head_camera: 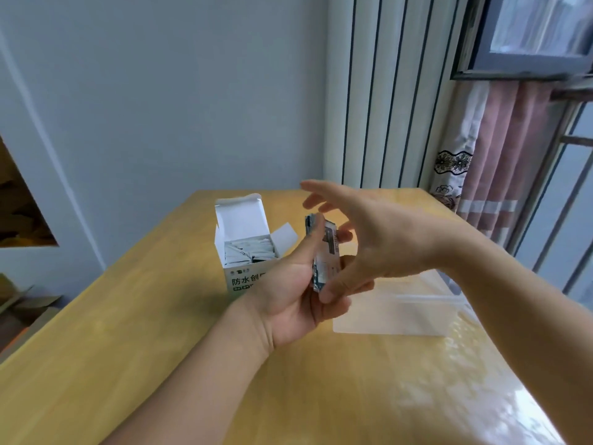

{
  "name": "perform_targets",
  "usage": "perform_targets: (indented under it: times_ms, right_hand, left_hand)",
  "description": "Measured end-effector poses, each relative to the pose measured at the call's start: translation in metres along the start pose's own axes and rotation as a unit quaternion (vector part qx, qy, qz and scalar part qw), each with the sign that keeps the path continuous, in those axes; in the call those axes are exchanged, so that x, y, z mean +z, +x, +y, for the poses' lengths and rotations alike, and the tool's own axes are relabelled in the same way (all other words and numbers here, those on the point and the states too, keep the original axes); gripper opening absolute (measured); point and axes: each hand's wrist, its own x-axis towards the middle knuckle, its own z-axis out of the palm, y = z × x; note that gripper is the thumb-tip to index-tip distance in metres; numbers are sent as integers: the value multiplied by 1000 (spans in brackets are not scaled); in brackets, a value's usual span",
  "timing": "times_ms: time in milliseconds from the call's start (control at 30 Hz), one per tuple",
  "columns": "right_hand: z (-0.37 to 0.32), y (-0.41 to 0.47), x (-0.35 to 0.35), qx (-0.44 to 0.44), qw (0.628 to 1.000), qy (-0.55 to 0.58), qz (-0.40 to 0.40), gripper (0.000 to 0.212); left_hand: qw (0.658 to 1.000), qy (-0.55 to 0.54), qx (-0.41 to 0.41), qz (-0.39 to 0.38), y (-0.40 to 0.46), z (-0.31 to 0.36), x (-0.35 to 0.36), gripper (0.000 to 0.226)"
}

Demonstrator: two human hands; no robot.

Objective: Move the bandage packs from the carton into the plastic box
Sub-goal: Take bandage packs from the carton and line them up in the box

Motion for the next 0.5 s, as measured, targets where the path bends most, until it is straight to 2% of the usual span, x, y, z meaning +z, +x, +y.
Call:
perform_targets:
  times_ms: [133,300,500]
  right_hand:
    - [-7,1,12,-10,998,-63,8,137]
    - [-3,2,10,-7,999,-44,25,128]
    - [-5,1,16,-4,999,-39,7,139]
  left_hand:
    - [1000,-9,10,22,4,-2,-3,54]
    - [999,-29,18,30,7,0,-6,62]
    - [996,-42,42,64,12,-1,-4,59]
